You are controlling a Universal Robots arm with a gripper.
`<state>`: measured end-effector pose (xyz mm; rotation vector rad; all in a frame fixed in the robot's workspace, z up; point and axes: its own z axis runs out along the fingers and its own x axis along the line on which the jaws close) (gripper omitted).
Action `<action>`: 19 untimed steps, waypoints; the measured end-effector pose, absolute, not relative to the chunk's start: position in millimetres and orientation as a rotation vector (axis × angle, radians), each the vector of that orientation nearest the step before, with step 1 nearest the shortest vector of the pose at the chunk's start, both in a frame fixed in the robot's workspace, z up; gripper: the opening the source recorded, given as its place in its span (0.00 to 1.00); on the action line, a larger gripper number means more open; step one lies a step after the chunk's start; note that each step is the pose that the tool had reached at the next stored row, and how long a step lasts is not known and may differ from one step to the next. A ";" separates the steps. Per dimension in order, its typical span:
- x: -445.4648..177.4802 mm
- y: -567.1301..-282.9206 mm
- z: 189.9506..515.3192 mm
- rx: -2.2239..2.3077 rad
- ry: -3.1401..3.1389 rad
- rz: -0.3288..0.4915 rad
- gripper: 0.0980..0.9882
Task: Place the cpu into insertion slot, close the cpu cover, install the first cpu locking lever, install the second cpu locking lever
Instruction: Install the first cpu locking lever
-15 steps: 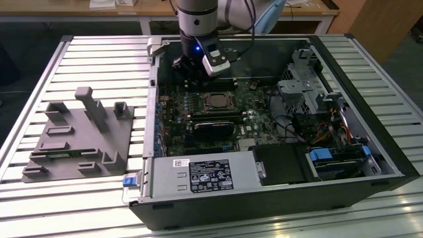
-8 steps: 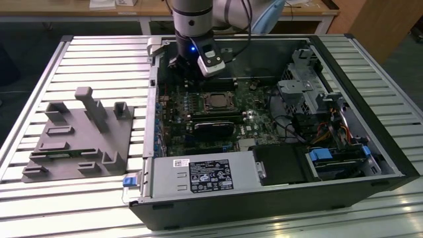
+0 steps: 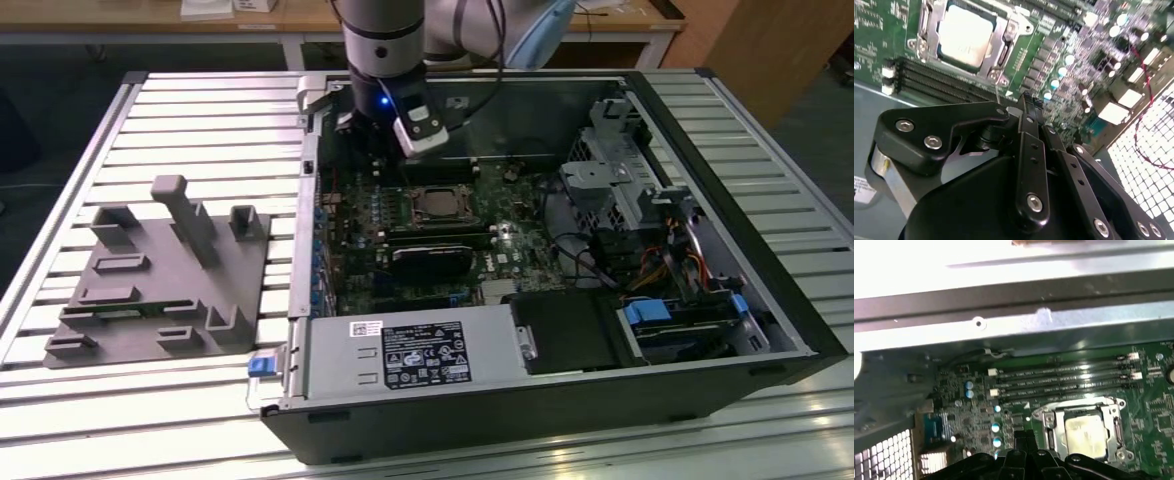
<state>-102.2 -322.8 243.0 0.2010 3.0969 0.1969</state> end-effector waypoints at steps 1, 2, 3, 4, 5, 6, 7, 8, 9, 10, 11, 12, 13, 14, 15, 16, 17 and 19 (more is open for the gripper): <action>-102.6 -323.1 242.9 0.201 3.097 0.216 0.01; -103.1 -323.3 242.8 0.201 3.096 0.232 0.01; -103.5 -323.5 242.8 0.201 3.096 0.247 0.01; -104.1 -323.7 242.7 0.200 3.095 0.260 0.01; -104.7 -323.8 242.6 0.200 3.095 0.272 0.01; -105.1 -324.0 242.5 0.200 3.094 0.283 0.01; -105.5 -324.1 242.5 0.200 3.094 0.296 0.01; -105.8 -324.3 242.5 0.199 3.093 0.309 0.01; -105.9 -324.4 242.3 0.199 3.092 0.323 0.01; -105.9 -324.6 242.2 0.198 3.091 0.336 0.01; -105.9 -324.7 242.1 0.198 3.090 0.349 0.01; -105.9 -324.7 242.0 0.198 3.090 0.358 0.01; -105.9 -324.7 241.9 0.199 3.089 0.362 0.01; -105.8 -324.7 241.9 0.199 3.089 0.364 0.01; -105.4 -324.7 241.8 0.198 3.089 0.364 0.01; -104.7 -324.7 241.8 0.199 3.089 0.364 0.01; -103.4 -324.7 241.8 0.199 3.089 0.364 0.01; -93.4 -324.8 241.6 0.198 3.089 0.364 0.01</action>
